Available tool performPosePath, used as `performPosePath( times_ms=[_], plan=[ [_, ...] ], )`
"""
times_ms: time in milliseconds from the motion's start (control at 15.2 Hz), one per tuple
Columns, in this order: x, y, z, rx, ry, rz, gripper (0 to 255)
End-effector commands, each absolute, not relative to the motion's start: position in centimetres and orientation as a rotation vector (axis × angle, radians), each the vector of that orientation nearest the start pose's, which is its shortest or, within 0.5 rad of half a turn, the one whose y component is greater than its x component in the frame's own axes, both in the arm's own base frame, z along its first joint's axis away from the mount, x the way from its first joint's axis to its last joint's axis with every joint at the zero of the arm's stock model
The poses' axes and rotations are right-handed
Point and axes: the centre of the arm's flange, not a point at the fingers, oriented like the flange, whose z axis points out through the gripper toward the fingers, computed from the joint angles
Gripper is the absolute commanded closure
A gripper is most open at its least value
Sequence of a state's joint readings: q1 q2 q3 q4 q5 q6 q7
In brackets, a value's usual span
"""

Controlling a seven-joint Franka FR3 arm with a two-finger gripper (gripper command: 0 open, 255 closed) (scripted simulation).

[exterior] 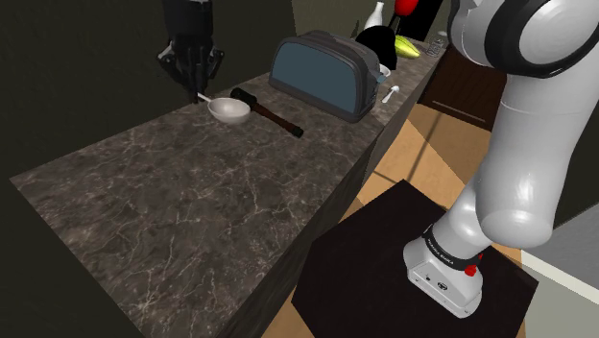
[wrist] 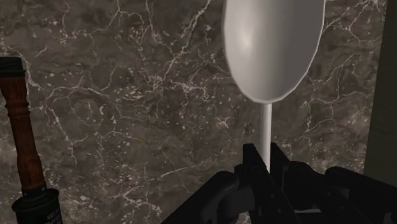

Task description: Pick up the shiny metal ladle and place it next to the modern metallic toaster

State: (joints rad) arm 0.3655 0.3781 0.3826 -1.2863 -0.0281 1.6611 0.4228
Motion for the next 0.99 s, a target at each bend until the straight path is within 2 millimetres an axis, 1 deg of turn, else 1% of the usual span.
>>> performPosePath(
  times_ms=[0, 924],
  plan=[
    [52.2, 41.6, 55.9, -3.002, -0.456, 0.064, 255],
    [52.2, 41.6, 63.3, -3.002, -0.456, 0.064, 255]
  ],
)
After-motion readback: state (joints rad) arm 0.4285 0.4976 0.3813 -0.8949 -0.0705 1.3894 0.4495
